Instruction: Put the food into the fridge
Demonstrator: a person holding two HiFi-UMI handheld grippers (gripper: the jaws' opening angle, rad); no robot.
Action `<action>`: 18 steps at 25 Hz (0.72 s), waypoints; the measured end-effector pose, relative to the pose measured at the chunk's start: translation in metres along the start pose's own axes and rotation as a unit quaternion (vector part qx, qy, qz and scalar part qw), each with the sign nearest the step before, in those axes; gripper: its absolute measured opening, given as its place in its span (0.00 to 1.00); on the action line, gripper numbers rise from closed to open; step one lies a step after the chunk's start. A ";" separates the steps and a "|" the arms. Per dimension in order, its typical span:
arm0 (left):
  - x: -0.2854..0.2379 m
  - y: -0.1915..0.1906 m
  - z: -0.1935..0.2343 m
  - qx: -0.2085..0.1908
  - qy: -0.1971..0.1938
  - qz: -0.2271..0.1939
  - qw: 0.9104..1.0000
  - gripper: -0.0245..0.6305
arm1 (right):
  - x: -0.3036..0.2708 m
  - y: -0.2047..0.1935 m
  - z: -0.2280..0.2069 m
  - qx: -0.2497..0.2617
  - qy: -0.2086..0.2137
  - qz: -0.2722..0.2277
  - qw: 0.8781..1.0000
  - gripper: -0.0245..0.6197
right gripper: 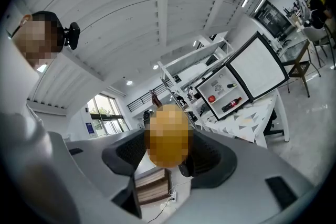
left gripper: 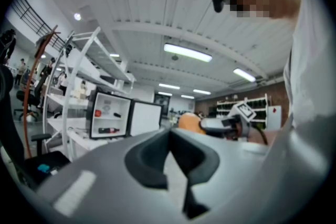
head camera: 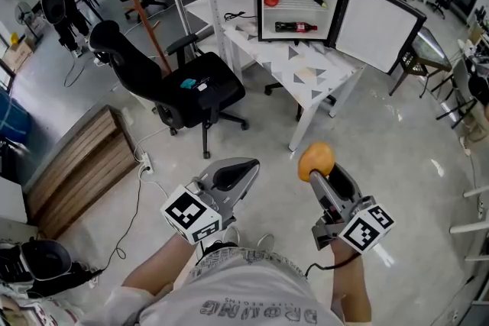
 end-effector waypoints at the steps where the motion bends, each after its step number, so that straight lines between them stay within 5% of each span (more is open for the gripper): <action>1: -0.002 -0.001 -0.003 -0.001 0.000 -0.001 1.000 0.05 | 0.003 0.002 -0.002 0.000 0.001 0.001 1.000 0.43; 18: -0.040 -0.016 -0.035 -0.008 -0.001 0.005 1.000 0.05 | 0.034 0.024 -0.037 -0.006 0.009 -0.006 1.000 0.43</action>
Point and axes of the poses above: the fingertips, and each gripper's own axes: x backward along the fingers, z to its left, y out of its top, the point moved 10 cm from there along x, backward along the fingers, and after that the axes turned 12 degrees about -z, right-handed, at the moved point
